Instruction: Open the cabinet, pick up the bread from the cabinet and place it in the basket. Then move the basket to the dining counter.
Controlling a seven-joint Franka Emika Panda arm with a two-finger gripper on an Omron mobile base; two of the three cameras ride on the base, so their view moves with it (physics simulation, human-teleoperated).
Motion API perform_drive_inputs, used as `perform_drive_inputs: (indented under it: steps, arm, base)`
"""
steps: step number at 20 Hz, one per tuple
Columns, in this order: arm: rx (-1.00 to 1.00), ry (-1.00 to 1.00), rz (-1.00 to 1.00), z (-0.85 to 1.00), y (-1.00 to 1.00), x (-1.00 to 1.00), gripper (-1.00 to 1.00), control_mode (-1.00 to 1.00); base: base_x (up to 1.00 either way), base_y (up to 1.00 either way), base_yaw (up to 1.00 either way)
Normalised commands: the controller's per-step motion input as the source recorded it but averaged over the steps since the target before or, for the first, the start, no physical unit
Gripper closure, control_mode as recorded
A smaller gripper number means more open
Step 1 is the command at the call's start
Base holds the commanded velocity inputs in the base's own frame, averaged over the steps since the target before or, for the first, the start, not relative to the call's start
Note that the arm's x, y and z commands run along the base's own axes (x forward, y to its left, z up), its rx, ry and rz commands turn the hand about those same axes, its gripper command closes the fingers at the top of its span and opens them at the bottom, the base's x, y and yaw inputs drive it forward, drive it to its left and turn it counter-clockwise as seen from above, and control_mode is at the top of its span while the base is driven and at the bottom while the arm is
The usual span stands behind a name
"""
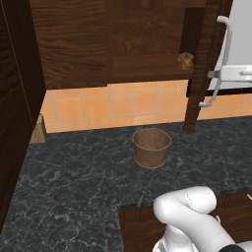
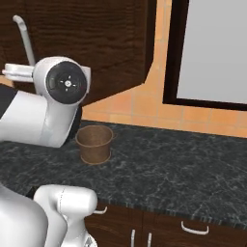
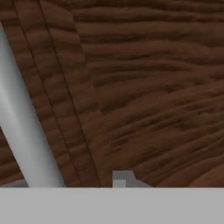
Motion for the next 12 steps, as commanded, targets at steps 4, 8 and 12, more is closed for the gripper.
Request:
perform_drive_inputs:
  steps: [4,8,12]
  arm:
    - [0.06,-0.09,-0.08,-0.26,-1.0,-0.01,1.0,-1.0]
    - [0.06,-0.2,-0.19,-0.2,-1.0,-0.14,1.0,-1.0]
    - [0.03,-0.23,-0.26,-0.21,-1.0,-0.09,1.0,-1.0]
  base:
    - [0.0,0.0,0.0]
    - [0.0,0.0,0.0]
    - [0.0,0.0,0.0]
